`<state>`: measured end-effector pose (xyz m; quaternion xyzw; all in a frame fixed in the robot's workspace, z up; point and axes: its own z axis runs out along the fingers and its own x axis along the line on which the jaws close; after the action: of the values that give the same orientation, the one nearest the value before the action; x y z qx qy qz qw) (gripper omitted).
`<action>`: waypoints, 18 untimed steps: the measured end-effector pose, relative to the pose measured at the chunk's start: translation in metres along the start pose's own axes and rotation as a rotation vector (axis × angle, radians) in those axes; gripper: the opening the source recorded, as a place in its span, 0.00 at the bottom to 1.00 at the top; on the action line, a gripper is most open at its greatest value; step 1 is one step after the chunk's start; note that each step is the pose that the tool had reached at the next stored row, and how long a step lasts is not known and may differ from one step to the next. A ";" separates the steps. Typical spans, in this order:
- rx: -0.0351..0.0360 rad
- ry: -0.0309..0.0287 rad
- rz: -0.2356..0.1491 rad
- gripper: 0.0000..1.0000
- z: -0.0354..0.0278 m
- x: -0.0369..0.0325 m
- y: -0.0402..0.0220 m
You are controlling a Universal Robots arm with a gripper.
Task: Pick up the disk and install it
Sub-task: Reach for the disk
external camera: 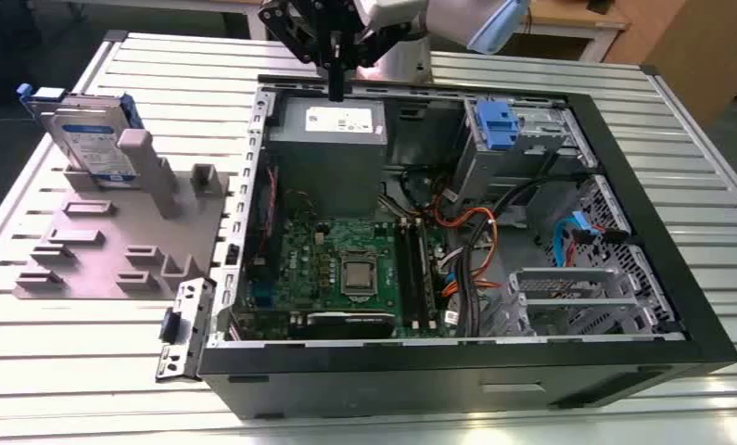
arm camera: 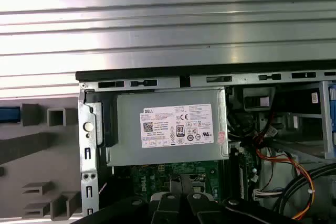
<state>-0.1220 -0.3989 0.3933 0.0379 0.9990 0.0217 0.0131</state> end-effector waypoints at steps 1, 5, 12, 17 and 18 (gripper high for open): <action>0.0000 0.0000 0.000 0.11 0.0000 0.0000 0.0000; 0.0000 0.0000 0.000 0.11 0.0000 0.0000 0.0000; -0.0002 -0.0002 0.000 0.11 0.0001 0.0010 -0.0001; 0.0000 -0.0001 0.000 0.11 -0.0002 0.0095 -0.0007; -0.0001 -0.0001 0.000 0.11 -0.0002 0.0105 -0.0008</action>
<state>-0.1325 -0.3989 0.3932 0.0379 0.9990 0.0217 0.0131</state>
